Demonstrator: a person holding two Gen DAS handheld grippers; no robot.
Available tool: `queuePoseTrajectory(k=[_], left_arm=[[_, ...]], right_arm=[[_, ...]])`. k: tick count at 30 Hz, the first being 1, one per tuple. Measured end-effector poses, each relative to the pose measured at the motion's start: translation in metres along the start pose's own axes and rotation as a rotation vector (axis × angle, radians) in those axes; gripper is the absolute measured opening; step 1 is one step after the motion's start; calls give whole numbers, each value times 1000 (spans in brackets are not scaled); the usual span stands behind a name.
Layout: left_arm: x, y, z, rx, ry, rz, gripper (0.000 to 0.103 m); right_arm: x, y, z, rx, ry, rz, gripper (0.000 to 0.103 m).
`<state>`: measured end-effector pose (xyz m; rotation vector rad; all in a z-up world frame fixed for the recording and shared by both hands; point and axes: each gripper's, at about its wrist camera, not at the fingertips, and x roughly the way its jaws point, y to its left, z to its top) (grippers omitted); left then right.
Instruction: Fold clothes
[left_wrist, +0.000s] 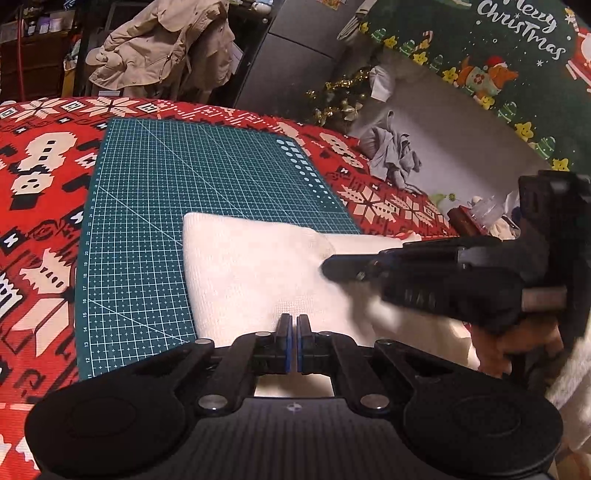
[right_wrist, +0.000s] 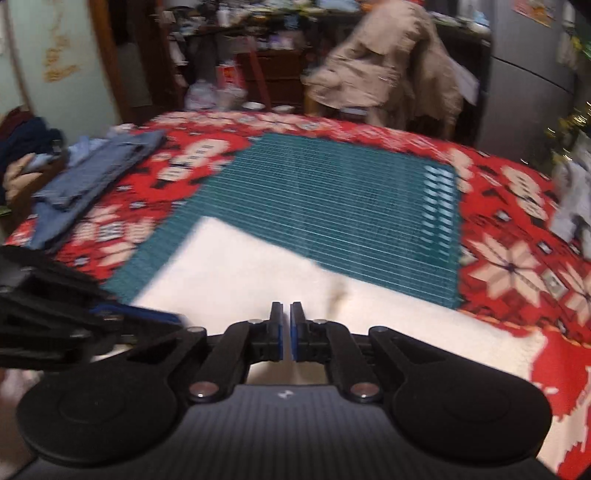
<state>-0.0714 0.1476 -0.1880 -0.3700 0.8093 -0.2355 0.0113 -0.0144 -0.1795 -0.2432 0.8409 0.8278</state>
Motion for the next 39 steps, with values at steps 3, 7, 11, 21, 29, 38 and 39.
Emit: queuePoseTrajectory(k=[3, 7, 11, 21, 29, 38, 39], left_arm=[[-2, 2, 8, -15, -23, -6, 3], [3, 11, 30, -32, -59, 7, 3], [21, 26, 48, -82, -50, 15, 3], [32, 41, 53, -87, -60, 41, 3], [-8, 40, 56, -98, -106, 19, 4], [-62, 21, 26, -16, -140, 64, 41], [-66, 19, 22, -14, -145, 74, 42]], right_arm=[[0, -13, 2, 38, -8, -9, 0], [2, -8, 12, 27, -29, 10, 3], [9, -1, 24, 27, -48, 77, 4], [29, -9, 22, 67, -37, 37, 0], [-9, 0, 24, 58, -124, 50, 27], [-74, 20, 10, -72, -241, 49, 96], [-78, 22, 9, -84, -244, 58, 102]])
